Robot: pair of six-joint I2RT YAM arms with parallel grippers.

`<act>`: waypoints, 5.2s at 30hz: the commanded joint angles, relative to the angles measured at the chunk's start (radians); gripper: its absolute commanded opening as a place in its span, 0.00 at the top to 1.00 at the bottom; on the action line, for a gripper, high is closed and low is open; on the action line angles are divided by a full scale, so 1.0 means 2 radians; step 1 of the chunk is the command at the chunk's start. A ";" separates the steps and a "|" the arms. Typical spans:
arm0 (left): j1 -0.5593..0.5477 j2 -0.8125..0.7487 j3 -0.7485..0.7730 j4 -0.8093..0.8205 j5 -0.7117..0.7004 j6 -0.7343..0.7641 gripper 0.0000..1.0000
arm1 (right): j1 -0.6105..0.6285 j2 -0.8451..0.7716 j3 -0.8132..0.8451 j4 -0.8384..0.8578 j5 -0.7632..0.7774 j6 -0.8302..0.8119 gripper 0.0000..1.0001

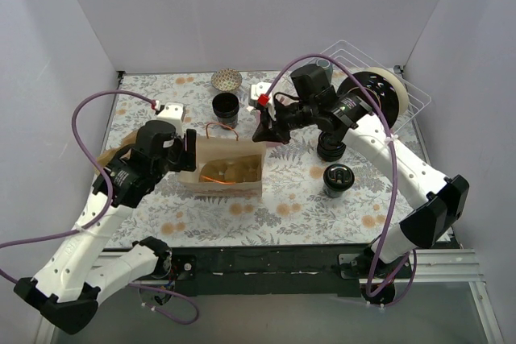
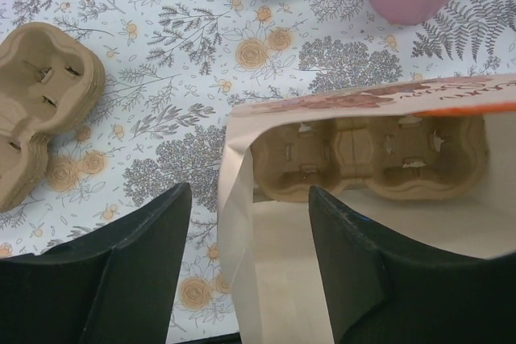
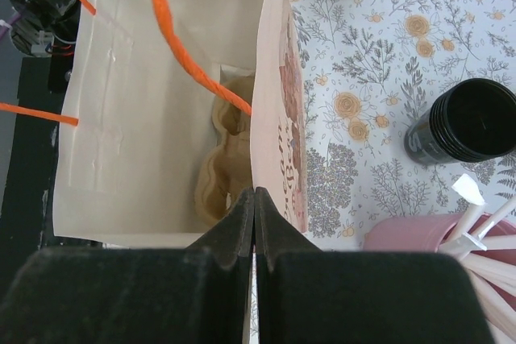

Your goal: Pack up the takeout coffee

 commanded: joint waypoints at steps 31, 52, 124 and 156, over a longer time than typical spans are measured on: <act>0.001 -0.111 -0.113 0.157 0.137 -0.158 1.00 | 0.039 -0.262 -0.213 0.095 0.157 0.284 0.43; 0.001 -0.109 -0.126 0.123 0.103 -0.224 1.00 | 0.041 -0.242 -0.204 0.120 0.172 0.291 0.48; 0.000 -0.032 -0.094 0.163 0.302 -0.377 1.00 | 0.125 -0.031 0.116 -0.282 0.563 0.439 0.99; 0.000 -0.141 -0.219 0.278 0.268 -0.231 1.00 | 0.124 -0.274 -0.305 0.143 0.510 0.232 0.99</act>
